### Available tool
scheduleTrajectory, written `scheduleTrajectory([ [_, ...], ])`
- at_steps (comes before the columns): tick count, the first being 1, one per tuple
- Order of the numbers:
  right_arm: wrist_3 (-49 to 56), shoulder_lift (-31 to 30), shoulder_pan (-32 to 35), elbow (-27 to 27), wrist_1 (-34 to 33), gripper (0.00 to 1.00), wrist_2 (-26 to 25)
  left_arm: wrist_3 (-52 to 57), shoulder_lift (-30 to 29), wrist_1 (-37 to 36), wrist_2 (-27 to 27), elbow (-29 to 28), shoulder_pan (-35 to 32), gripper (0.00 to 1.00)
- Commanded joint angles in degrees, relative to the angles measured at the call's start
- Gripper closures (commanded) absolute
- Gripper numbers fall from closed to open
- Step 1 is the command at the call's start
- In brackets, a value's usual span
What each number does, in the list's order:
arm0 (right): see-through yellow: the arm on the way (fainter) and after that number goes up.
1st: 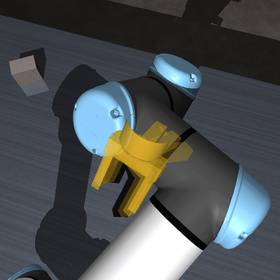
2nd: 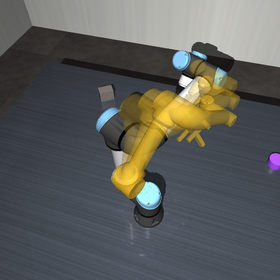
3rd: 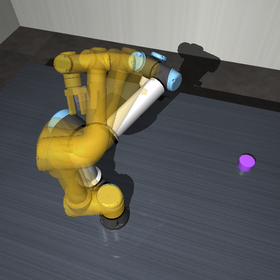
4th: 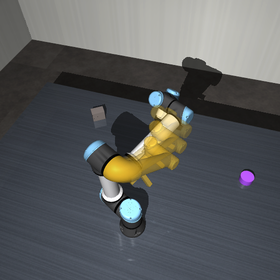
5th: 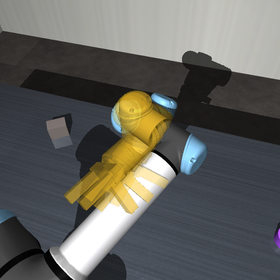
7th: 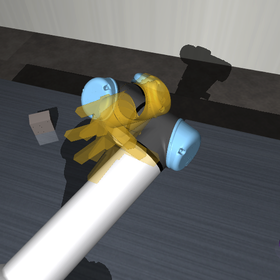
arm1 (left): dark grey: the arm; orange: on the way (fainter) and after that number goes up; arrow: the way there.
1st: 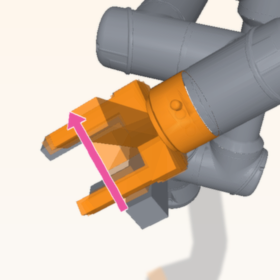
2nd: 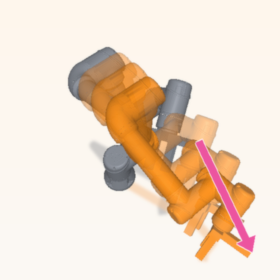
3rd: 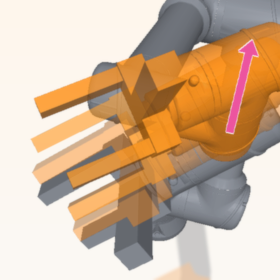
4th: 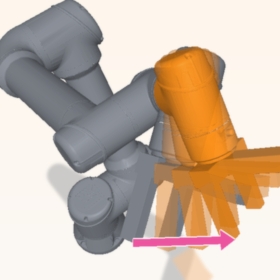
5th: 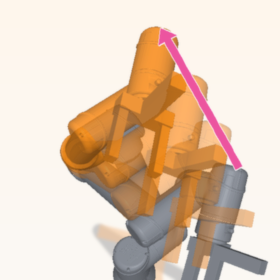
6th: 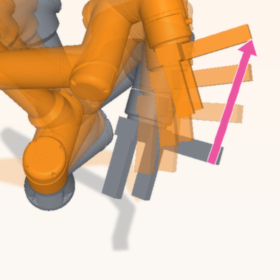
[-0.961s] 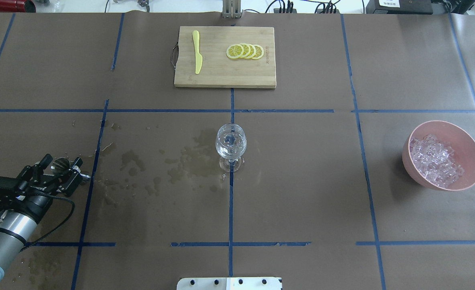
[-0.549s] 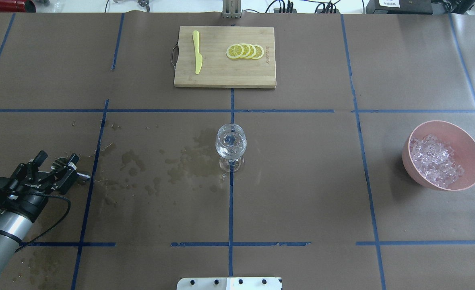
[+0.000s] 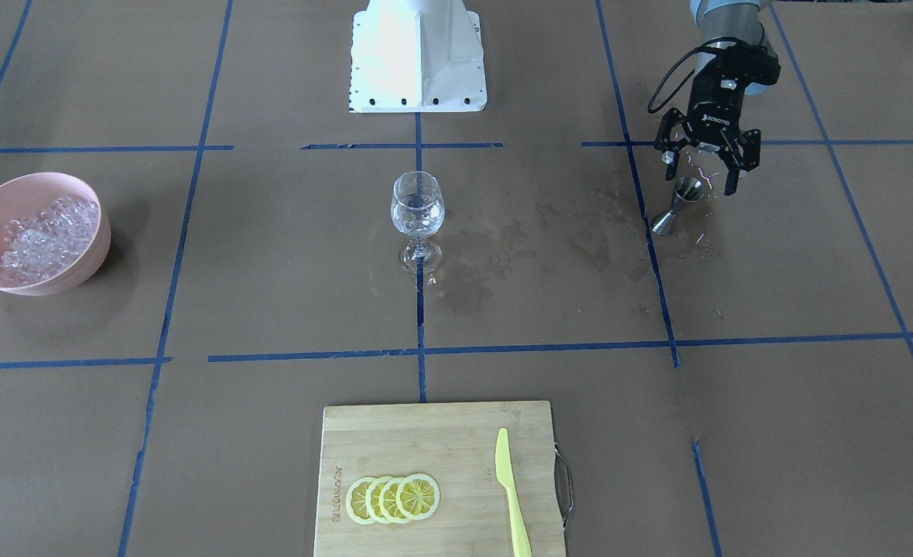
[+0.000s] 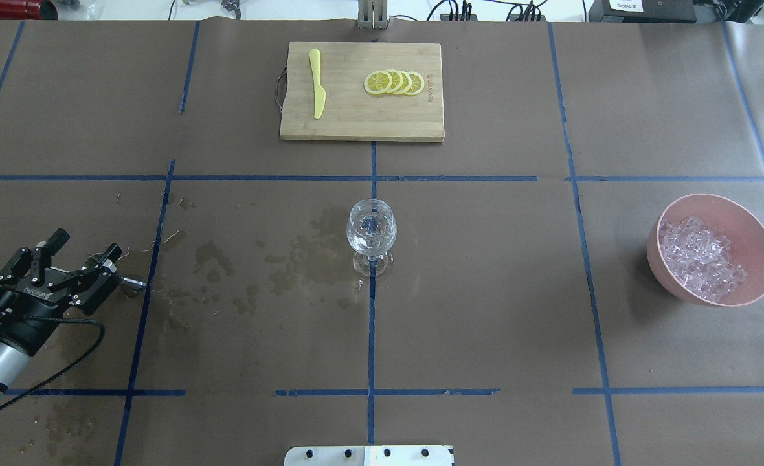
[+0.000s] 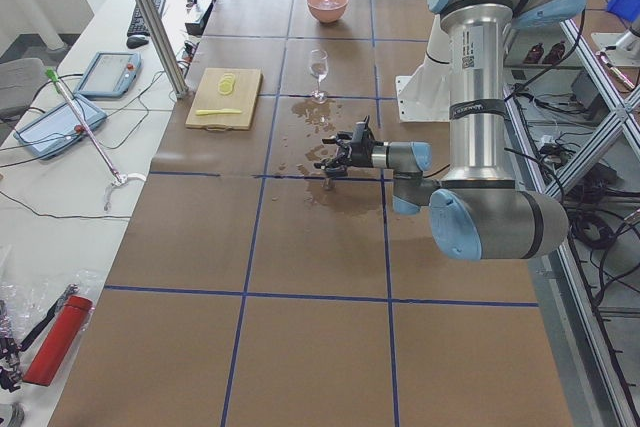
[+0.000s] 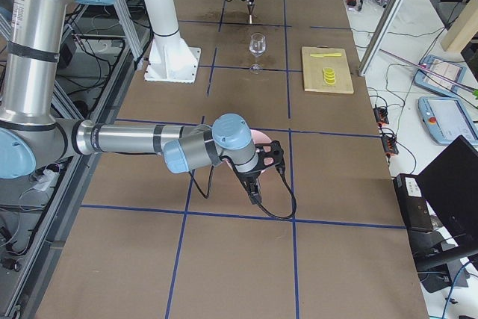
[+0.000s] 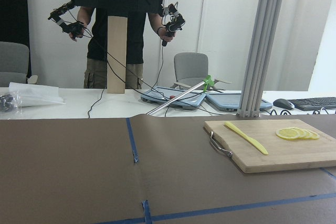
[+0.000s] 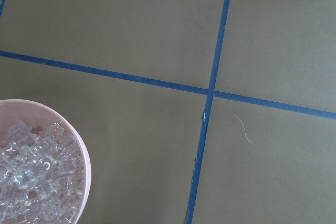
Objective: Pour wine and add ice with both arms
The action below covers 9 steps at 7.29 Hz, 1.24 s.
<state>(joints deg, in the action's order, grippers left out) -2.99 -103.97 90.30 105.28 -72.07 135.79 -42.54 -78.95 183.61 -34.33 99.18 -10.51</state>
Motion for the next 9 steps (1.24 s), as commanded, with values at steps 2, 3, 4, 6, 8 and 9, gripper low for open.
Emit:
scheduleTrajectory([
  [2,0.1,-0.1,0.0,-0.1,0.0,0.00,0.0,7.0,0.0,-6.8,-23.8,0.7,-17.7,0.00],
  [3,0.1,-0.1,0.0,-0.1,0.0,0.00,0.0,8.8,-0.8,-13.8,-34.2,1.9,-24.7,0.00],
  [4,0.2,-0.1,0.0,-0.1,0.0,0.00,0.0,14.0,-1.9,-18.3,-42.5,2.0,-31.8,0.00],
  [6,0.2,-0.2,0.1,-0.1,0.0,0.00,-0.1,21.5,-2.0,-27.2,-56.6,2.0,-43.1,0.00],
  [8,0.3,-0.4,0.0,-0.1,0.0,0.00,0.0,28.4,-4.5,-39.1,-71.9,2.0,-56.8,0.00],
  [9,0.3,-0.4,0.1,-0.1,0.0,0.00,0.0,34.4,-8.2,-47.8,-80.6,1.9,-64.3,0.00],
])
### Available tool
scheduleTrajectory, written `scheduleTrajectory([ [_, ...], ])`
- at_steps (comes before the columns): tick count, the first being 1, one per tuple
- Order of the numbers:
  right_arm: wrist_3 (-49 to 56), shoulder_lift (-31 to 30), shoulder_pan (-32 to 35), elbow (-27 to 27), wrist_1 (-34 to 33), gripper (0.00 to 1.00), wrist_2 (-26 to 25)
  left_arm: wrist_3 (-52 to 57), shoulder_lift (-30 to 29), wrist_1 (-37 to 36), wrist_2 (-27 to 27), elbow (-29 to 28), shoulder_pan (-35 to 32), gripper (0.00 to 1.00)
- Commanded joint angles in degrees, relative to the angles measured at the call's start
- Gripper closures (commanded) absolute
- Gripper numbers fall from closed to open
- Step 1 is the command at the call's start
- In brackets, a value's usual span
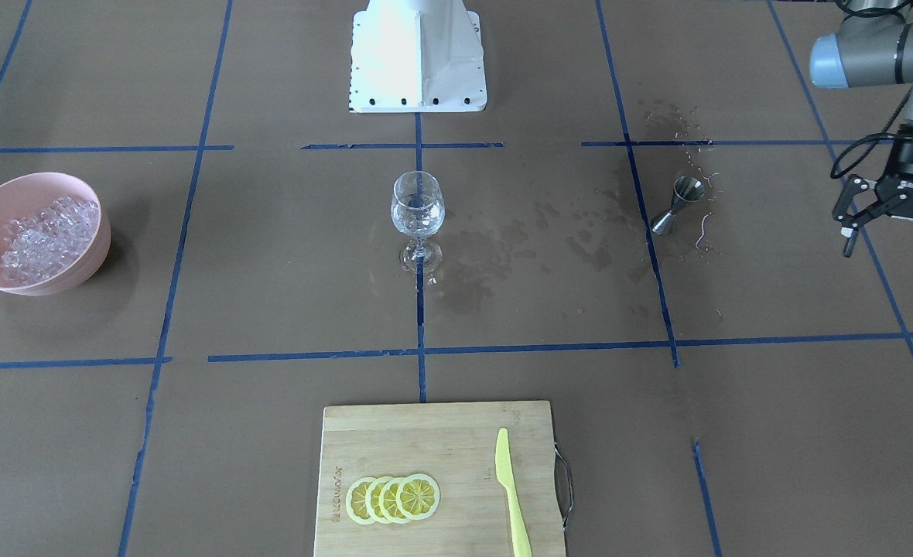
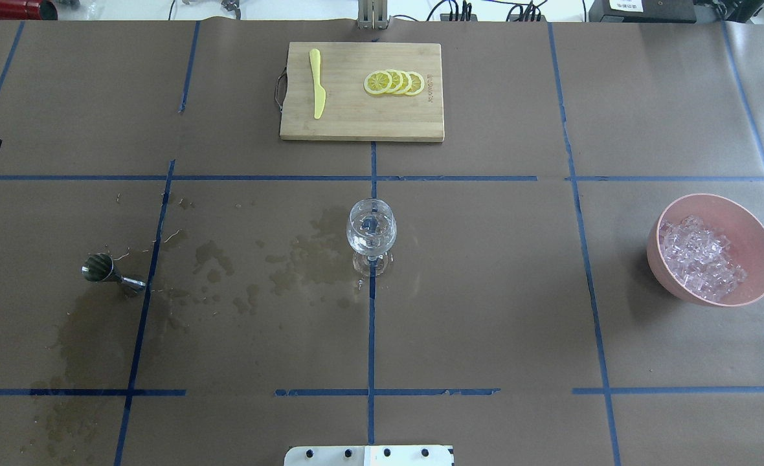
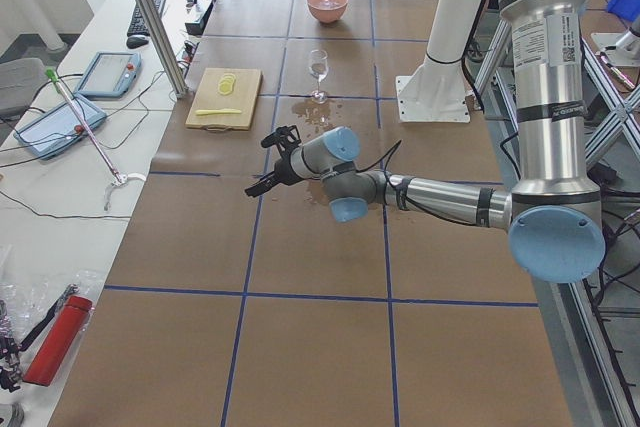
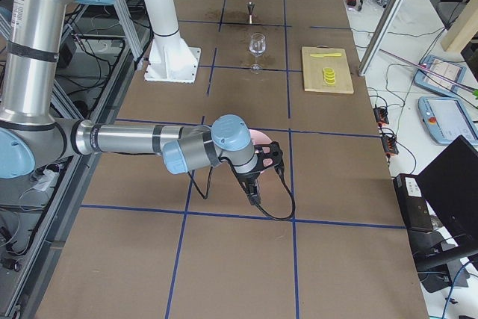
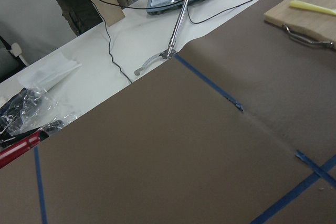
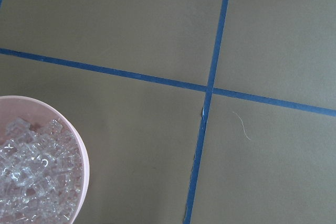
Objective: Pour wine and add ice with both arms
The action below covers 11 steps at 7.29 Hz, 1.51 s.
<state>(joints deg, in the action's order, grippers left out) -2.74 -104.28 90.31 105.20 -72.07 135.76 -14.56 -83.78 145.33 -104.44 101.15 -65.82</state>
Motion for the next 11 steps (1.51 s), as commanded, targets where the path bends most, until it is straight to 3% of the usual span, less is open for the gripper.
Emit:
scheduleTrajectory([
  [1,0.0,-0.1,0.0,0.0,0.0,0.00,0.0,6.9,-2.9,-13.9,-15.0,-0.9,-13.8,0.00],
  [2,0.0,-0.2,0.0,0.0,0.0,0.00,0.0,7.3,-1.5,-18.1,-15.9,-2.0,-14.3,0.00],
  [4,0.0,-0.2,0.0,0.0,0.0,0.00,0.0,7.6,-5.8,-42.7,-16.3,-3.2,-15.1,0.00],
  [5,0.0,-0.2,0.0,0.0,0.0,0.00,0.0,8.7,-6.1,-48.0,-17.1,-3.0,-17.4,0.00],
  [7,-0.3,-0.1,0.0,0.1,0.0,0.00,1.0,9.0,-5.2,-57.7,-30.8,-3.1,-21.7,0.00],
  [9,-5.5,0.0,-1.1,2.1,0.7,0.00,3.9,9.1,-2.0,-55.6,-32.3,-1.7,-25.0,0.00],
  [11,-15.4,0.0,-7.7,4.0,5.8,0.00,3.2,8.9,-2.2,-55.8,-32.1,-1.9,-25.0,0.00],
])
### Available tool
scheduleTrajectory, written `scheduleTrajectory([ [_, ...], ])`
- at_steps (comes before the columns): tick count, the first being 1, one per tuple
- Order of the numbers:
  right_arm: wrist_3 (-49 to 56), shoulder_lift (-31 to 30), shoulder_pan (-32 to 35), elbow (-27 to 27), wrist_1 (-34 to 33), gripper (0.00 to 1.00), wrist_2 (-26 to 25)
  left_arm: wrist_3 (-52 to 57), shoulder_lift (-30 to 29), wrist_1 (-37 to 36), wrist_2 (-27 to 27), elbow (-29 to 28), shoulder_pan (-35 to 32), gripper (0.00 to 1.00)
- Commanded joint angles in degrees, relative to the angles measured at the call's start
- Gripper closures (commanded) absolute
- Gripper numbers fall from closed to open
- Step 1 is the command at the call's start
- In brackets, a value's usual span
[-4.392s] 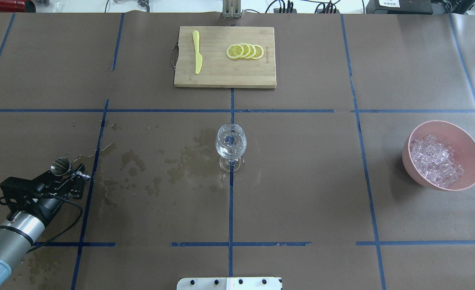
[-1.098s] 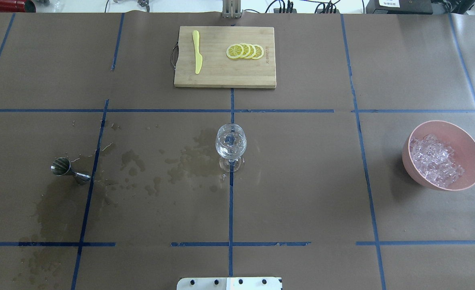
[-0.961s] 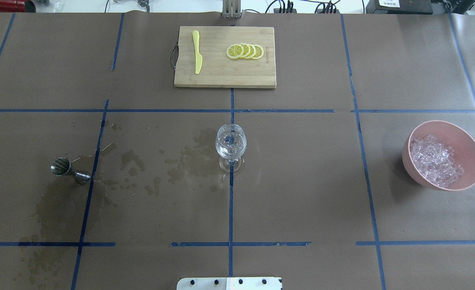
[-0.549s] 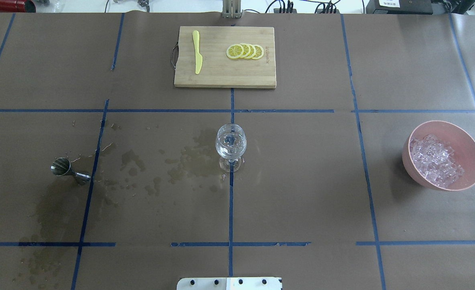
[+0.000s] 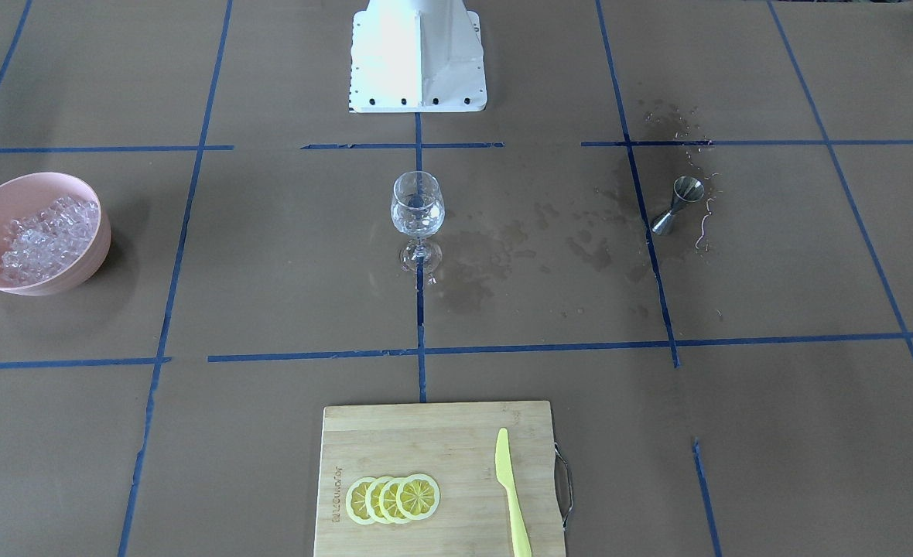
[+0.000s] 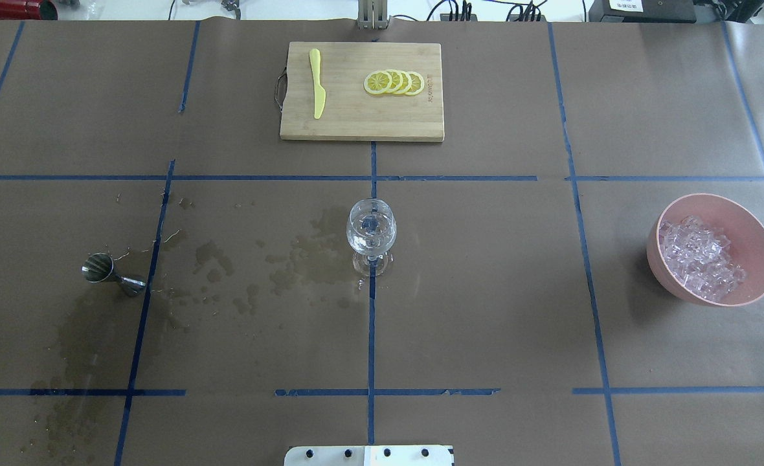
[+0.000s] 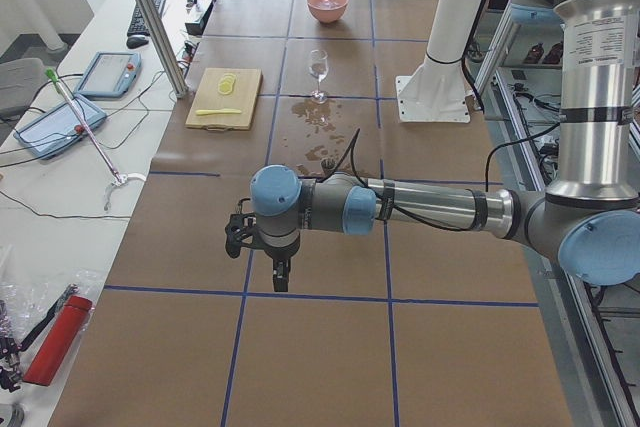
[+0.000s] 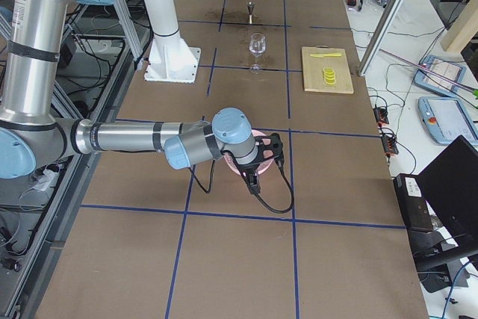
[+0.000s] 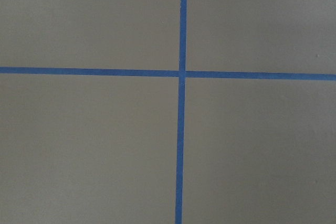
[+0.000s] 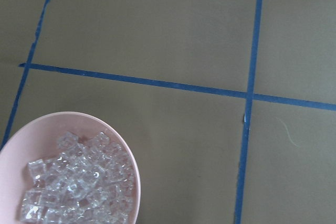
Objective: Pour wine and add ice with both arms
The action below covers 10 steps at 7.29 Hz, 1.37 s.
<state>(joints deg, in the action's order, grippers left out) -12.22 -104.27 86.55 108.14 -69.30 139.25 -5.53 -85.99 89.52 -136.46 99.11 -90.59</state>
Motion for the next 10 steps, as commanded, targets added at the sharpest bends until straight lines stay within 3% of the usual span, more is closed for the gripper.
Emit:
scheduleTrajectory([
  [1,-14.4,0.3,-8.6,2.0,6.9,0.00,-2.7,-0.2,-0.1,0.0,-0.1,0.2,-0.2,0.00],
  [3,-28.0,0.3,-20.0,2.2,15.1,0.00,-13.5,-0.2,-0.3,0.0,-0.1,0.2,-0.1,0.00],
  [4,-28.3,0.3,-23.1,2.2,16.2,0.00,-16.7,-0.3,-0.3,0.0,-0.2,0.2,-0.1,0.00],
  [7,-30.1,-0.1,-30.0,1.6,16.3,0.06,-23.4,-0.3,-0.1,0.1,-0.3,0.2,-0.1,0.00],
  [9,-30.2,-0.1,-32.7,0.1,17.2,0.23,-24.9,-0.3,-0.1,0.0,-0.2,0.2,-0.2,0.00],
  [10,-30.2,-0.1,-33.2,-1.3,18.6,0.26,-25.0,-0.3,-0.1,0.1,-0.2,0.2,-0.1,0.00],
])
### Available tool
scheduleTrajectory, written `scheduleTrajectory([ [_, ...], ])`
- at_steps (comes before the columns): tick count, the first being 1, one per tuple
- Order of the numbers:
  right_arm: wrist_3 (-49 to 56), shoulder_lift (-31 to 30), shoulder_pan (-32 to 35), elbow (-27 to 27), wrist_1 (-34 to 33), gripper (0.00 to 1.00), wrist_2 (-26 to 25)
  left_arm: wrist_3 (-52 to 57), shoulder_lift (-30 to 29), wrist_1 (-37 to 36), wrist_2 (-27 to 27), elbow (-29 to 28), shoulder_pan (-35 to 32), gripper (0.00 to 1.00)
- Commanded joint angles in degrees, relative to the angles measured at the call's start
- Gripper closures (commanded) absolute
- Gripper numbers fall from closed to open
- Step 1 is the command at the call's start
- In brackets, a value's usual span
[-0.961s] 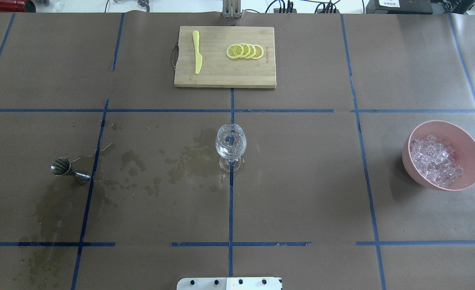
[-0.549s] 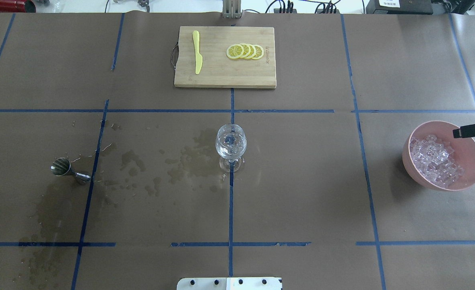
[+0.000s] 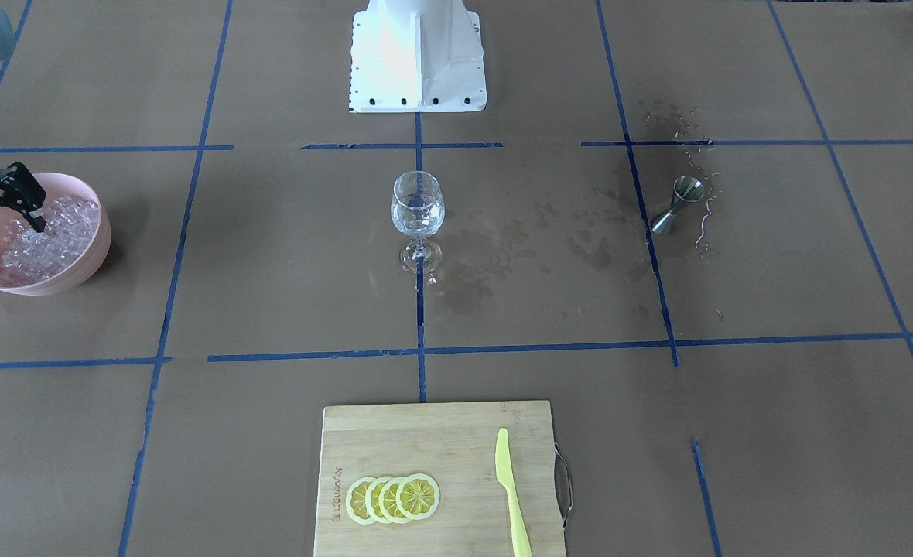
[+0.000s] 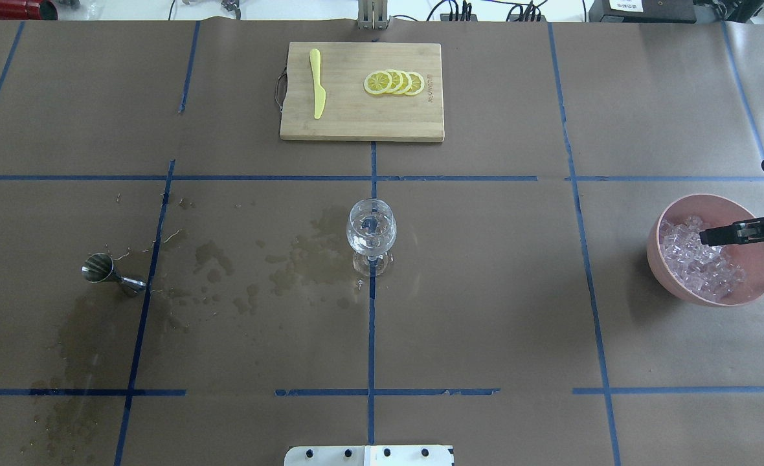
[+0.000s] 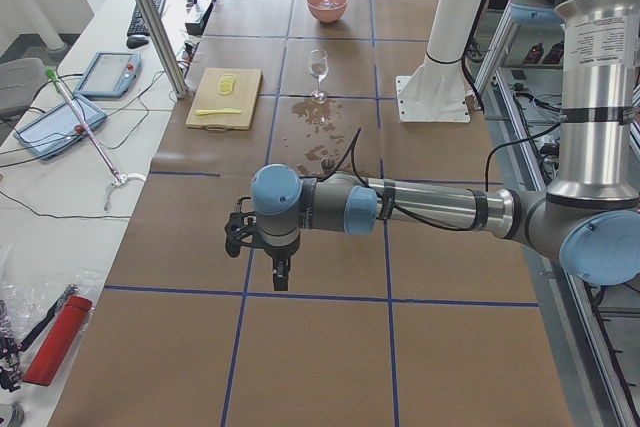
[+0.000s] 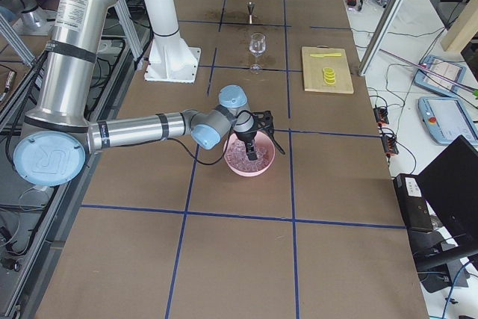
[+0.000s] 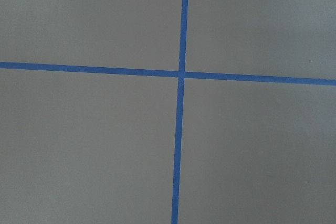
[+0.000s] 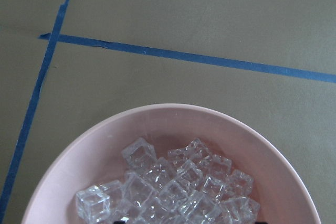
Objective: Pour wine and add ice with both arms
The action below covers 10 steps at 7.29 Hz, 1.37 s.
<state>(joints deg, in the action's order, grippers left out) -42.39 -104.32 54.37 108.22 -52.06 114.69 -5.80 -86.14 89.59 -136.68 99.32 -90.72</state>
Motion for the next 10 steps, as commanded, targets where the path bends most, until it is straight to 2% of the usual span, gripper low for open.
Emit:
scheduleTrajectory([
  [1,-0.1,0.1,-1.5,-3.1,3.3,0.26,-0.5,0.0,0.0,0.0,0.0,0.0,0.0,0.00],
  [7,0.0,0.1,-2.6,-3.5,4.5,0.28,-0.4,0.0,0.1,0.0,0.0,-0.1,-0.1,0.00],
  [8,-0.1,0.0,-2.6,-3.5,4.5,0.42,-0.4,0.0,0.1,0.0,0.0,-0.1,-0.1,0.00],
  [10,0.2,-0.1,-2.6,-3.5,4.5,0.94,-0.3,0.0,0.1,0.0,0.0,-0.1,-0.1,0.00],
])
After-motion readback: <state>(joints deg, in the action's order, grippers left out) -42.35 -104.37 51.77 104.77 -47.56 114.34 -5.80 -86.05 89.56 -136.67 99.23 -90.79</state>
